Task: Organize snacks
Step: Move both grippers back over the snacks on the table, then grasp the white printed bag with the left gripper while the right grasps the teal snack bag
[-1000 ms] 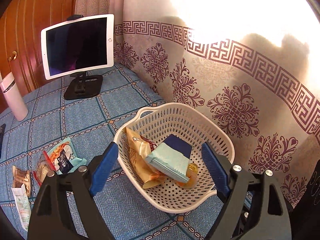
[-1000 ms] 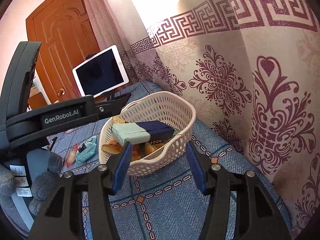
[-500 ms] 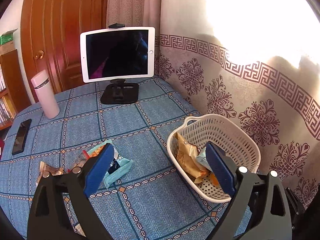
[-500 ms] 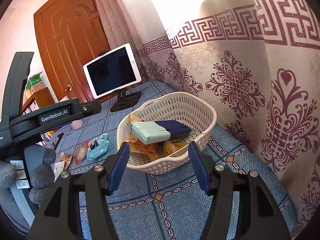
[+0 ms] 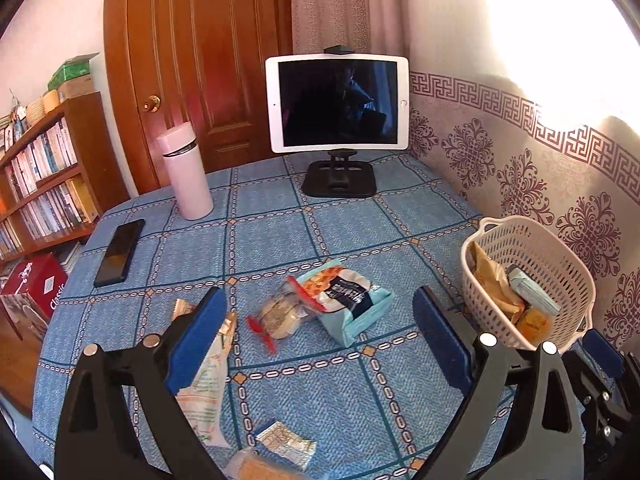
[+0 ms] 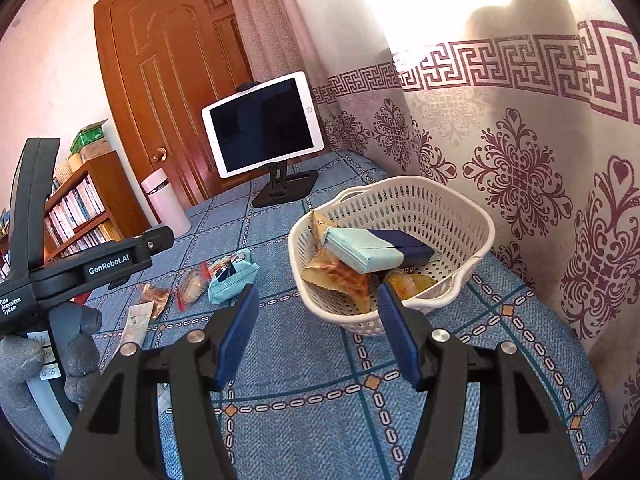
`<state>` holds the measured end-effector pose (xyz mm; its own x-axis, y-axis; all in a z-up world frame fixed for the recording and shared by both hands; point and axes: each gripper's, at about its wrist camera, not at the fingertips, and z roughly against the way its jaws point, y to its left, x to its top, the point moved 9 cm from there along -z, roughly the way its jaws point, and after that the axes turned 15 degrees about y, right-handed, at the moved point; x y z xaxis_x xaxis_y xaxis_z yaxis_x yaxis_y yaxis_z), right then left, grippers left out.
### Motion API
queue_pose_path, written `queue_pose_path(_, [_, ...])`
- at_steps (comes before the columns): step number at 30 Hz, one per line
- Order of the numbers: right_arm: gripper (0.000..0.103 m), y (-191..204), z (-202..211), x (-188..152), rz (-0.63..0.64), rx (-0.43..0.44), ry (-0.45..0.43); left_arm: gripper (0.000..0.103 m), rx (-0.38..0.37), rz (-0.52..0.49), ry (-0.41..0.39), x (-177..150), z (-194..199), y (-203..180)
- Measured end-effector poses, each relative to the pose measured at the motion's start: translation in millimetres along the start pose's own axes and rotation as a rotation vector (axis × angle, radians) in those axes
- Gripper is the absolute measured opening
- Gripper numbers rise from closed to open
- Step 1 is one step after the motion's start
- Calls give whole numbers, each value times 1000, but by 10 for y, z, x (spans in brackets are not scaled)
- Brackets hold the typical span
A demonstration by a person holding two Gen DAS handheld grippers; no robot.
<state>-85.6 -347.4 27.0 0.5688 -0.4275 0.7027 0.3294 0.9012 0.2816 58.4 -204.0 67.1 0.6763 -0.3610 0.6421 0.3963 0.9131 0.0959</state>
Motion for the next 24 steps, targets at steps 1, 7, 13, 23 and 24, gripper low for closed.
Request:
queue_pose_path(1, [62, 36, -8, -8, 7, 3, 3, 95, 22, 2, 2, -40, -7, 81])
queue_pose_path(7, [62, 272, -69, -60, 50, 21, 25, 96, 111, 51, 38, -275, -99, 581])
queue_pose_path(13, [62, 489, -128, -137, 96, 33, 49, 96, 134, 138, 81, -479, -205, 1036])
queue_pose_path(23, [63, 712, -232, -242, 141, 47, 89, 96, 133, 183, 160, -777, -491, 1358])
queue_pose_path(24, [64, 730, -244, -254, 146, 48, 94, 96, 119, 185, 171, -797, -536, 1362])
